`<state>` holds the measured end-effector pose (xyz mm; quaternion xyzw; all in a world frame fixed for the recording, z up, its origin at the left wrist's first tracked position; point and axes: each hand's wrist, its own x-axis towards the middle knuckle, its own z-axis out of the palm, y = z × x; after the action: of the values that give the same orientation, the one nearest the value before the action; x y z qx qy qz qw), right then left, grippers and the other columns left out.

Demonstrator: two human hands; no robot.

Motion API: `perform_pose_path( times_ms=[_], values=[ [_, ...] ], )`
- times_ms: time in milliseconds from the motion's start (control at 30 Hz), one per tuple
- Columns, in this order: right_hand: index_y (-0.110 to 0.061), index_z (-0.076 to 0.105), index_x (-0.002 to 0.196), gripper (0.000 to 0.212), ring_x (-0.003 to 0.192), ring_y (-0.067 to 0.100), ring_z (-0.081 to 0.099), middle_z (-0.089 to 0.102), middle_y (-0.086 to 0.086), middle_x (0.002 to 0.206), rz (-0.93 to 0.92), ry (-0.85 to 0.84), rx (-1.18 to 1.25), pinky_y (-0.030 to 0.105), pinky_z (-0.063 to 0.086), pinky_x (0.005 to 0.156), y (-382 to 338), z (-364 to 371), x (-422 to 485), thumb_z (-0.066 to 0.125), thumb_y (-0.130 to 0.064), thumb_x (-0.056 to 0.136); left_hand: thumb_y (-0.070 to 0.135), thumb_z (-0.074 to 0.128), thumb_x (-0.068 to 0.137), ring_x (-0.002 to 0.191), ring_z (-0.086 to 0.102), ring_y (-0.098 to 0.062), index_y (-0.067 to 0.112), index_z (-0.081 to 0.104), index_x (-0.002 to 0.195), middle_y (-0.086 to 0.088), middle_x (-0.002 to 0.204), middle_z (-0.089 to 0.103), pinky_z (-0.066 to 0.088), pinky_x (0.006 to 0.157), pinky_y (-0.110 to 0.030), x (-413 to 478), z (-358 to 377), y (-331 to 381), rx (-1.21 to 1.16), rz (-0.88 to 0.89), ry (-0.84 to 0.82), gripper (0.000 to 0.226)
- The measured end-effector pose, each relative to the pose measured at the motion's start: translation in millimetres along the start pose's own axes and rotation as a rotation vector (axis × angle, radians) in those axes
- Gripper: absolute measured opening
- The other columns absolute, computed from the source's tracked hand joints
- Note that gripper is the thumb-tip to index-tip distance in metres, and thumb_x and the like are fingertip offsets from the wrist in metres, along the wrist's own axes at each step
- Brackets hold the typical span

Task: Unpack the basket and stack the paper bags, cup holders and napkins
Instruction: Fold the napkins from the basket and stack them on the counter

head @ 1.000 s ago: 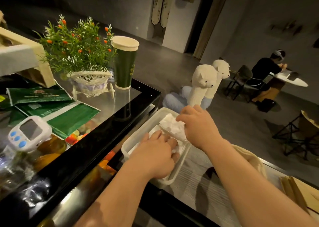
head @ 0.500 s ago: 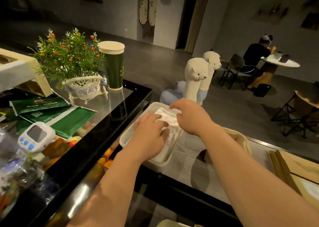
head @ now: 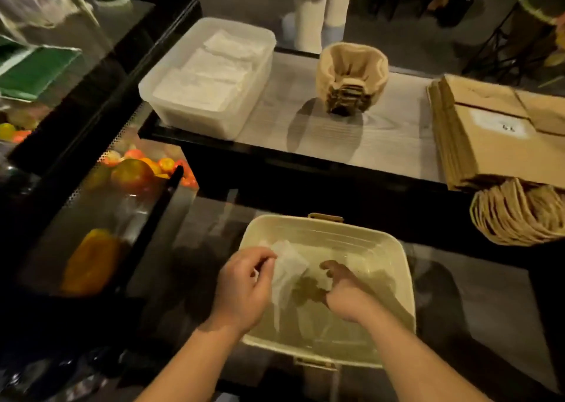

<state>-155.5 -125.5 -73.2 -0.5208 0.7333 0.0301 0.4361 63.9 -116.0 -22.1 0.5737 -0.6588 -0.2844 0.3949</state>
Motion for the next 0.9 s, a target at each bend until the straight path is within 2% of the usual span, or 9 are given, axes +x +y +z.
perform_pose_path(
  times_ms=[133,200,300,467,567,633,700,800,900],
  values=[
    [-0.03,0.014,0.159,0.103,0.146,0.037,0.025,0.026,0.01,0.158,-0.006,-0.012,-0.083,0.048,0.031,0.116,-21,29,29,0.077,-0.05,0.08,0.036,0.05,0.091,0.085,0.062,-0.004,0.028,0.065,0.09,0.012,0.087,0.066,0.045,0.073,-0.009,-32,7,-18,-0.061,-0.212,0.176,0.018],
    [-0.031,0.006,0.16,0.114,0.144,0.042,0.021,0.021,0.014,0.156,-0.043,-0.003,0.023,0.051,0.028,0.116,-51,44,39,0.079,-0.055,0.076,0.033,0.049,0.092,0.082,0.061,-0.005,0.024,0.066,0.089,0.011,0.085,0.065,0.044,0.073,-0.01,-37,12,-21,-0.009,-0.165,0.145,0.019],
    [-0.035,0.018,0.155,0.084,0.143,0.043,0.02,0.022,0.015,0.154,-0.076,0.052,-0.026,0.056,0.029,0.113,-94,76,44,0.067,-0.046,0.087,0.028,0.05,0.093,0.081,0.059,-0.004,0.015,0.068,0.088,0.011,0.083,0.064,0.047,0.071,-0.016,-39,16,-25,0.007,-0.113,0.1,0.023],
    [-0.019,0.049,0.13,0.034,0.123,0.033,0.05,0.054,0.01,0.131,-0.273,-0.012,-0.172,0.045,0.042,0.105,-107,101,32,0.049,-0.035,0.1,0.032,0.049,0.093,0.08,0.061,-0.007,0.019,0.067,0.088,0.016,0.082,0.063,0.05,0.069,-0.021,-39,14,-25,-0.05,-0.164,0.128,0.023],
    [-0.007,0.059,0.1,0.022,0.083,0.021,0.066,0.061,0.012,0.094,-0.239,-0.291,0.225,0.025,0.056,0.071,-100,68,9,0.043,-0.02,0.107,0.033,0.051,0.091,0.079,0.062,-0.006,0.023,0.066,0.084,0.015,0.081,0.065,0.049,0.068,-0.021,-38,13,-20,-0.062,-0.206,0.147,0.02],
    [-0.007,0.063,0.105,0.013,0.073,0.018,0.065,0.068,0.013,0.092,-0.102,-0.32,0.54,0.022,0.052,0.055,-88,41,-7,0.052,-0.012,0.102,0.029,0.056,0.091,0.078,0.063,-0.005,0.031,0.064,0.084,0.011,0.081,0.068,0.049,0.068,-0.021,-36,9,-13,-0.135,-0.273,0.192,0.011],
    [-0.013,0.068,0.109,0.021,0.079,0.021,0.071,0.076,0.01,0.094,-0.086,-0.269,0.786,0.027,0.056,0.06,-67,14,-25,0.071,-0.003,0.09,0.016,0.062,0.096,0.08,0.065,-0.007,0.03,0.067,0.088,0.005,0.083,0.069,0.052,0.073,-0.023,-35,0,2,-0.246,-0.351,0.188,0.017],
    [-0.005,0.068,0.111,0.033,0.087,0.024,0.074,0.077,0.01,0.092,-0.142,-0.275,1.147,0.036,0.061,0.077,-31,-21,-62,0.07,0.011,0.083,0.004,0.07,0.093,0.085,0.065,-0.01,0.025,0.068,0.1,0.007,0.091,0.069,0.053,0.077,-0.023,-43,-15,36,-0.362,-0.396,0.033,0.022],
    [0.004,0.068,0.116,0.046,0.103,0.039,0.068,0.072,0.025,0.107,-0.25,-0.256,1.445,0.053,0.055,0.096,-16,-42,-104,0.078,0.004,0.071,0.03,0.081,0.068,0.091,0.065,-0.017,0.022,0.064,0.116,0.007,0.099,0.069,0.053,0.08,-0.024,-51,-23,82,-0.454,-0.353,-0.121,0.051]
  ],
)
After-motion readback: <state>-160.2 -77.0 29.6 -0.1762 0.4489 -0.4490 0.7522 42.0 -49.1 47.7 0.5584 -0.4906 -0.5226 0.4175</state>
